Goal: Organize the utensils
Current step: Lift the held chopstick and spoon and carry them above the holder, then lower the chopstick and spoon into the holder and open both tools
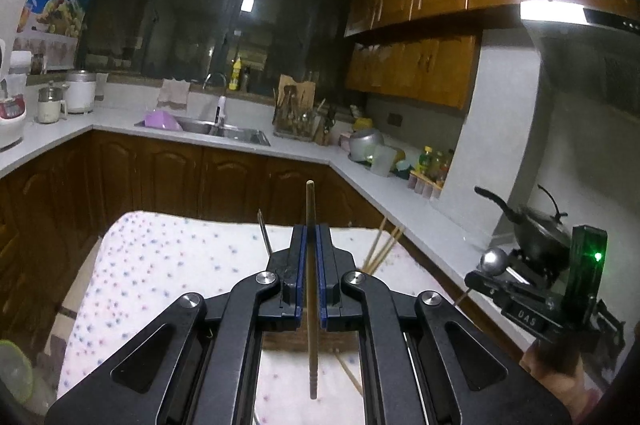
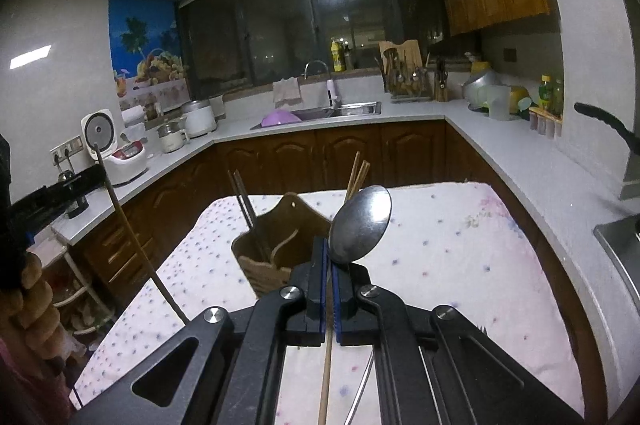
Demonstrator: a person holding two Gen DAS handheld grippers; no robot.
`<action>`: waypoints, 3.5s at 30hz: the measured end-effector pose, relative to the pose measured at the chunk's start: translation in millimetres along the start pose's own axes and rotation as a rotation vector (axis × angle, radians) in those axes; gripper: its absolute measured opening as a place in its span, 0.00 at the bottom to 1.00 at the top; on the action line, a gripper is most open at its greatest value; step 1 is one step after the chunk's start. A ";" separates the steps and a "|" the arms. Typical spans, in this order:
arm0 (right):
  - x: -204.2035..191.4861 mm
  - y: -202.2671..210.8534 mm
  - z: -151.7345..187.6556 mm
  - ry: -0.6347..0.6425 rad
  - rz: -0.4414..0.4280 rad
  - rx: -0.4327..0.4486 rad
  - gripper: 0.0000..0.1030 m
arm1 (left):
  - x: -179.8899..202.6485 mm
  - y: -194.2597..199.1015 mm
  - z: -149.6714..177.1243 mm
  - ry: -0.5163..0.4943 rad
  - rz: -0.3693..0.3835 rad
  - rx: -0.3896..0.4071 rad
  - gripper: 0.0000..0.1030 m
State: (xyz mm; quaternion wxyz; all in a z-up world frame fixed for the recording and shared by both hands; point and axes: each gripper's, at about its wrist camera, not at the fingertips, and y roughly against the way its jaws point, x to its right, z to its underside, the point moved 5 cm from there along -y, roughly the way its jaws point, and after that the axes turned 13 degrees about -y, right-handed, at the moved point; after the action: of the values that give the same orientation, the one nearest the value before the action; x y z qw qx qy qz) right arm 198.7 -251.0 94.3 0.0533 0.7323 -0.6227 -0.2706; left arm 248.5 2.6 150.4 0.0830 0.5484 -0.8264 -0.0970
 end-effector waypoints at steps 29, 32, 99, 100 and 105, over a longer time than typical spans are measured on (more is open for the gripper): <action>-7.6 -59.8 -39.7 0.066 0.035 0.048 0.02 | -31.4 -71.4 -46.0 0.030 -0.095 0.101 0.03; -9.6 -65.9 -38.8 0.085 0.042 0.054 0.02 | -34.0 -85.0 -41.8 0.047 -0.105 0.099 0.03; 16.5 -134.0 17.0 -0.027 0.015 -0.155 0.19 | -51.6 -147.0 64.2 0.131 -0.088 -0.157 0.40; 17.2 -133.6 16.5 -0.028 0.017 -0.154 0.22 | -51.4 -145.3 64.6 0.129 -0.091 -0.156 0.48; 20.3 -127.7 17.9 -0.036 0.018 -0.143 0.42 | -52.3 -136.3 66.6 0.124 -0.120 -0.152 0.75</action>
State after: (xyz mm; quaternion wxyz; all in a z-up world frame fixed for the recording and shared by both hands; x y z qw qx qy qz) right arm 304.8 -237.5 19.4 0.0969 0.7161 -0.6090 -0.3270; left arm 373.8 3.6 50.0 0.1695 0.5940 -0.7755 -0.1303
